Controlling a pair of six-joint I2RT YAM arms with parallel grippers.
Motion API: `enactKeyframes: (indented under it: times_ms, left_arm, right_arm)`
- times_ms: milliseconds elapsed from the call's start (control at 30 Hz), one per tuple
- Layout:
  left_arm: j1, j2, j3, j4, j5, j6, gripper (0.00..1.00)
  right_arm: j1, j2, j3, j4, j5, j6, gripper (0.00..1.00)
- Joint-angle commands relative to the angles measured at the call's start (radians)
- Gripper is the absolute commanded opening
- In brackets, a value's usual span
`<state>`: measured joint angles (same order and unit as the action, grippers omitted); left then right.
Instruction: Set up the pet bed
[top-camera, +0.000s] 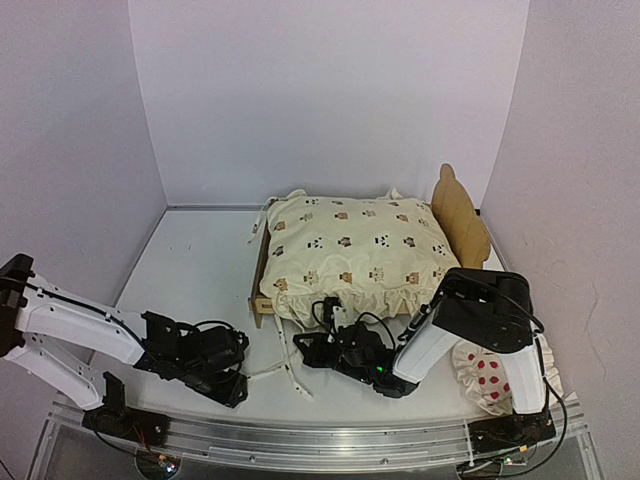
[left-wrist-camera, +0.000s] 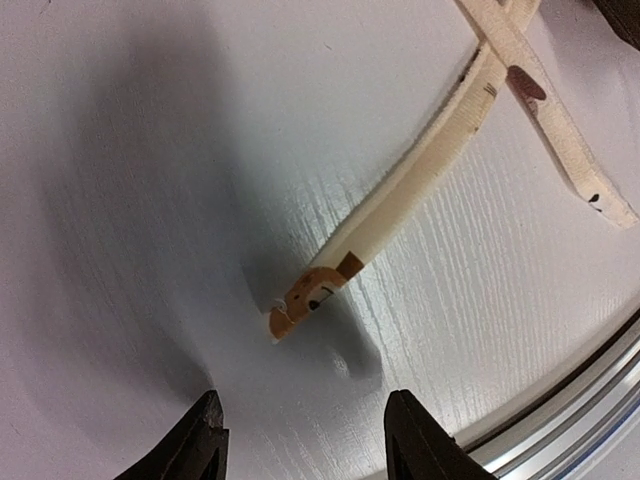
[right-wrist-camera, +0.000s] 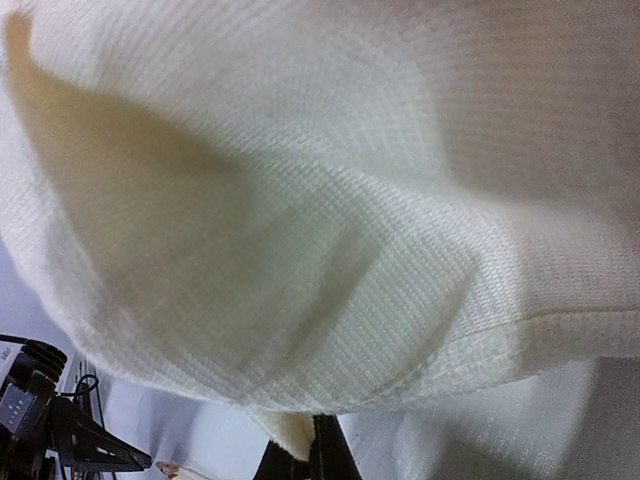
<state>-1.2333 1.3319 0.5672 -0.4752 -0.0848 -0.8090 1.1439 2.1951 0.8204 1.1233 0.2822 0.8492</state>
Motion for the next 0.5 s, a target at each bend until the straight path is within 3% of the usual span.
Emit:
enactKeyframes:
  times_ms: [0,267,467]
  left_arm:
    - [0.017,0.007,-0.021,0.027,-0.015,0.002,0.52]
    - [0.027,0.012,-0.017,0.063,-0.017,0.015,0.51]
    - [0.029,0.1,0.033,0.066,-0.069,0.034,0.54]
  right_arm:
    - [-0.008,0.011,-0.027,-0.158,-0.023,-0.004,0.0]
    - [-0.008,0.0,-0.038,-0.166,-0.03,-0.007,0.0]
    - [-0.008,0.001,-0.04,-0.166,-0.036,-0.002,0.0]
